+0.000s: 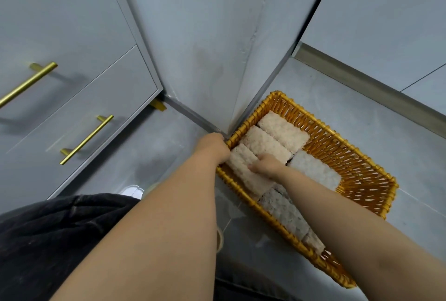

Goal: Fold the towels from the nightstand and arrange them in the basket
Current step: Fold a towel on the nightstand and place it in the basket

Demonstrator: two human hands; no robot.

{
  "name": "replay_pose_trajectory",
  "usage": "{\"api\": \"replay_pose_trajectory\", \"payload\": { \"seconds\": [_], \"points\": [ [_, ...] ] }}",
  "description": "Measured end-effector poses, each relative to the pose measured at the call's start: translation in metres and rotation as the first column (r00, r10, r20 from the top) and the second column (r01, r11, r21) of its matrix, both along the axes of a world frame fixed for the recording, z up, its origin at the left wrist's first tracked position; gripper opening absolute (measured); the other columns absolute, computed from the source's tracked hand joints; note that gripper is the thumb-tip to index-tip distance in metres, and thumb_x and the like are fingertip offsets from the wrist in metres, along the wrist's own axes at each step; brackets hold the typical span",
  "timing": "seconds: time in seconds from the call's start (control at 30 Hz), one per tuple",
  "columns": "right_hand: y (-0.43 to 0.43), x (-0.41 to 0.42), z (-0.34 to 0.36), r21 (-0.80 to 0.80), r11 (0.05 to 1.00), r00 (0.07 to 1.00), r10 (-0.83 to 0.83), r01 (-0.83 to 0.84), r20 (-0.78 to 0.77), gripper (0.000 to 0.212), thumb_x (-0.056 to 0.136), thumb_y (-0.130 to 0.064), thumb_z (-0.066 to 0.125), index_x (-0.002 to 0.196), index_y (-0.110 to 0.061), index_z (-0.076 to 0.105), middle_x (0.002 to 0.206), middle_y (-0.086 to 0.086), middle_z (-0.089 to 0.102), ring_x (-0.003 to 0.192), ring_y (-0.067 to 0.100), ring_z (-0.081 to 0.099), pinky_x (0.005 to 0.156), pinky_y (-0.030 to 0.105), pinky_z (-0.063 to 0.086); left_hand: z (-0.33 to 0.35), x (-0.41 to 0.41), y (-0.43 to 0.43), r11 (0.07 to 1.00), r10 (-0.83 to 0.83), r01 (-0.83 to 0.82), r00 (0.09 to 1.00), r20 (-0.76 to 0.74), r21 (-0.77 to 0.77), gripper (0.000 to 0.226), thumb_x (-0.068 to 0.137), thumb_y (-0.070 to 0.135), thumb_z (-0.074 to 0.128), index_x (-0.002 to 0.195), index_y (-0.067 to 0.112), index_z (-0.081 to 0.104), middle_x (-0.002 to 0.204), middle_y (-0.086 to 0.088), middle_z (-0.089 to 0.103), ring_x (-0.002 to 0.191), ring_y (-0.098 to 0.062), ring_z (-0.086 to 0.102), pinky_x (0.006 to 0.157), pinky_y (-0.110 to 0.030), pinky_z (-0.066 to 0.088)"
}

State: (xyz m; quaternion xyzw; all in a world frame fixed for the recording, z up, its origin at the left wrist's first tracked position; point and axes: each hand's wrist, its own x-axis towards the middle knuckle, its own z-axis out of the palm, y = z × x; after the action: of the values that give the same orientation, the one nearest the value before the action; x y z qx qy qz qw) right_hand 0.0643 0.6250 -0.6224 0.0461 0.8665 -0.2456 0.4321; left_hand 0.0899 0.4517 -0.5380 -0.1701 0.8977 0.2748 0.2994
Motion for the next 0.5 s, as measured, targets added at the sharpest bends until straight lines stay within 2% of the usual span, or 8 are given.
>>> {"api": "replay_pose_trajectory", "payload": {
  "seconds": [0.07,0.13,0.2,0.23,0.3,0.33,0.4,0.5],
  "points": [
    [-0.006,0.006,-0.005,0.001,1.000,0.999,0.003,-0.003,-0.045,0.035,0.094,-0.027,0.054,0.117,0.000,0.055,0.103,0.013,0.056,0.089,0.024,0.055,0.071,0.032,0.043,-0.005,0.002,0.000,0.999,-0.051,0.052,0.998,0.042,-0.017,0.045,0.092,0.014,0.045,0.137,0.011,0.045,0.141,-0.010,0.045,0.126,-0.027,0.045,0.097,-0.030,0.041],
    [-0.010,0.015,-0.009,0.096,0.989,0.976,0.126,-0.110,-0.178,0.040,0.096,-0.033,0.051,0.121,-0.002,0.052,0.111,0.015,0.061,0.097,0.028,0.058,0.075,0.034,0.045,-0.009,0.003,0.000,0.995,-0.101,0.102,0.992,0.073,-0.013,0.040,0.090,0.011,0.044,0.130,0.012,0.050,0.134,-0.011,0.051,0.114,-0.026,0.051,0.090,-0.031,0.044],
    [-0.008,0.026,-0.014,0.211,0.955,0.886,0.277,-0.210,-0.371,0.043,0.097,-0.038,0.047,0.126,-0.007,0.047,0.113,0.013,0.062,0.096,0.028,0.060,0.074,0.035,0.048,-0.012,0.003,0.001,0.993,-0.118,0.118,0.989,0.088,0.005,0.033,0.089,0.010,0.043,0.119,0.012,0.056,0.122,-0.011,0.056,0.097,-0.022,0.050,0.079,-0.030,0.043],
    [-0.005,0.031,-0.017,0.242,0.937,0.817,0.339,-0.251,-0.466,0.044,0.097,-0.038,0.045,0.130,-0.008,0.043,0.114,0.013,0.061,0.096,0.029,0.060,0.074,0.036,0.050,-0.013,0.002,0.001,0.993,-0.119,0.119,0.989,0.089,0.009,0.031,0.089,0.010,0.043,0.118,0.012,0.056,0.120,-0.010,0.057,0.093,-0.022,0.049,0.076,-0.030,0.042],
    [-0.001,0.037,-0.021,0.272,0.911,0.692,0.412,-0.309,-0.593,0.046,0.097,-0.036,0.046,0.133,-0.008,0.042,0.119,0.012,0.058,0.100,0.029,0.059,0.077,0.039,0.051,-0.014,0.001,0.001,0.992,-0.123,0.123,0.989,0.079,-0.004,0.033,0.089,0.010,0.044,0.121,0.012,0.055,0.119,-0.009,0.056,0.096,-0.022,0.050,0.075,-0.029,0.041],
    [0.000,0.037,-0.022,0.269,0.906,0.662,0.423,-0.327,-0.619,0.046,0.096,-0.036,0.046,0.134,-0.009,0.042,0.122,0.011,0.056,0.103,0.029,0.057,0.080,0.039,0.050,-0.015,0.000,0.002,0.992,-0.123,0.124,0.989,0.078,-0.012,0.034,0.089,0.009,0.044,0.122,0.012,0.054,0.119,-0.008,0.056,0.098,-0.023,0.052,0.075,-0.029,0.041],
    [-0.003,0.037,-0.024,0.225,0.903,0.675,0.424,-0.365,-0.604,0.048,0.096,-0.037,0.047,0.135,-0.011,0.040,0.129,0.009,0.052,0.109,0.027,0.054,0.086,0.040,0.049,-0.017,-0.001,0.002,0.991,-0.128,0.130,0.989,0.076,-0.017,0.030,0.088,0.008,0.045,0.116,0.010,0.056,0.112,-0.008,0.057,0.093,-0.023,0.052,0.073,-0.029,0.041],
    [-0.011,0.036,-0.025,0.100,0.931,0.771,0.347,-0.350,-0.534,0.049,0.094,-0.027,0.049,0.139,-0.012,0.037,0.134,0.010,0.048,0.115,0.030,0.052,0.094,0.039,0.046,-0.017,-0.002,0.003,0.990,-0.139,0.142,0.986,0.089,-0.025,0.021,0.088,0.009,0.045,0.105,0.009,0.056,0.100,-0.007,0.055,0.087,-0.022,0.050,0.071,-0.030,0.040]
  ]
}}
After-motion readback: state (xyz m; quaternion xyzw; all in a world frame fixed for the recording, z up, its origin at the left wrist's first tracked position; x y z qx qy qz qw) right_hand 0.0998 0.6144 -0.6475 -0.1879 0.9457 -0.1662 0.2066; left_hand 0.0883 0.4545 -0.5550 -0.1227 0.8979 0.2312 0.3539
